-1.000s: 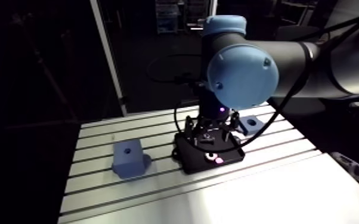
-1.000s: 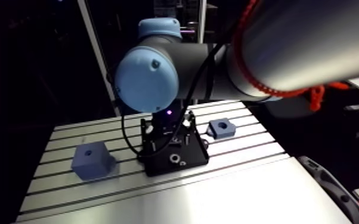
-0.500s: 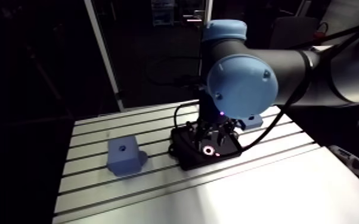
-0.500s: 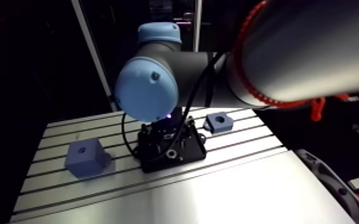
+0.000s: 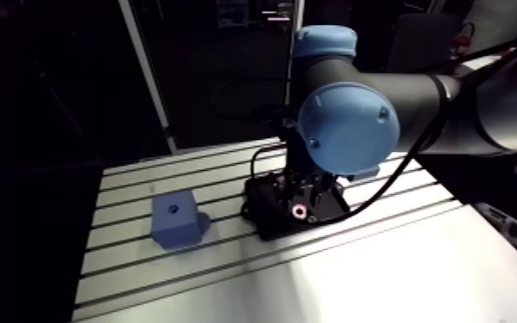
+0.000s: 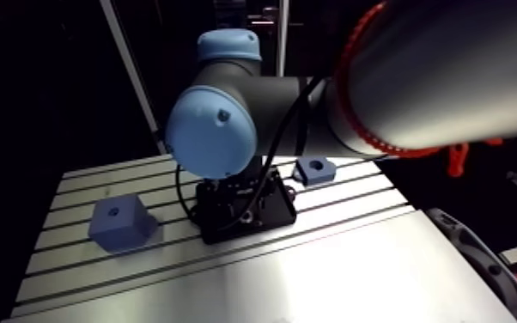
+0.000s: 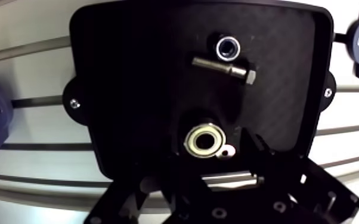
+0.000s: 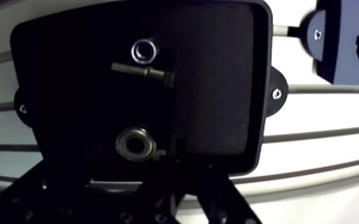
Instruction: Pick up the bearing and press it into the housing until flush.
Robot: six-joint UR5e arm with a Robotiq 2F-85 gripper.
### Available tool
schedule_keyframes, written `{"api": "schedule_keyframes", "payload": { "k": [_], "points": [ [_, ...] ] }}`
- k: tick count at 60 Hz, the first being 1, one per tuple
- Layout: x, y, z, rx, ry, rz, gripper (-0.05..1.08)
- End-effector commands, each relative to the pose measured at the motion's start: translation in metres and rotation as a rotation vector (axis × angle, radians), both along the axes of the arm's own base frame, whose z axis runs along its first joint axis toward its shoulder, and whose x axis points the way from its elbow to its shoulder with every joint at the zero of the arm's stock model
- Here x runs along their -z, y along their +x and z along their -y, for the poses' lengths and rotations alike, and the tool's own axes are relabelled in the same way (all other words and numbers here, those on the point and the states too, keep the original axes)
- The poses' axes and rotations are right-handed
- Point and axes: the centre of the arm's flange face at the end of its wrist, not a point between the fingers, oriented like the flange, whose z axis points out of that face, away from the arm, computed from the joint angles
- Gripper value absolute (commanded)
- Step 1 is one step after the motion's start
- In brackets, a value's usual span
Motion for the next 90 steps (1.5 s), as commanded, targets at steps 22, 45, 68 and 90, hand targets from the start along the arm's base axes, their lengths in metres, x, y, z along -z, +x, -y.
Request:
{"api": "schedule_keyframes", "payload": {
  "k": [22,45,68,90],
  "points": [
    [0.005,0.0012,0.0006,0.0,-0.005,0.009,0.38],
    [0.0049,0.0019,0.0023,-0.002,-0.003,0.01,0.39],
    [0.0059,0.003,0.0026,-0.003,-0.004,0.012,0.44],
    [0.0114,0.0031,0.0028,-0.004,-0.01,0.024,0.46]
  ]
}}
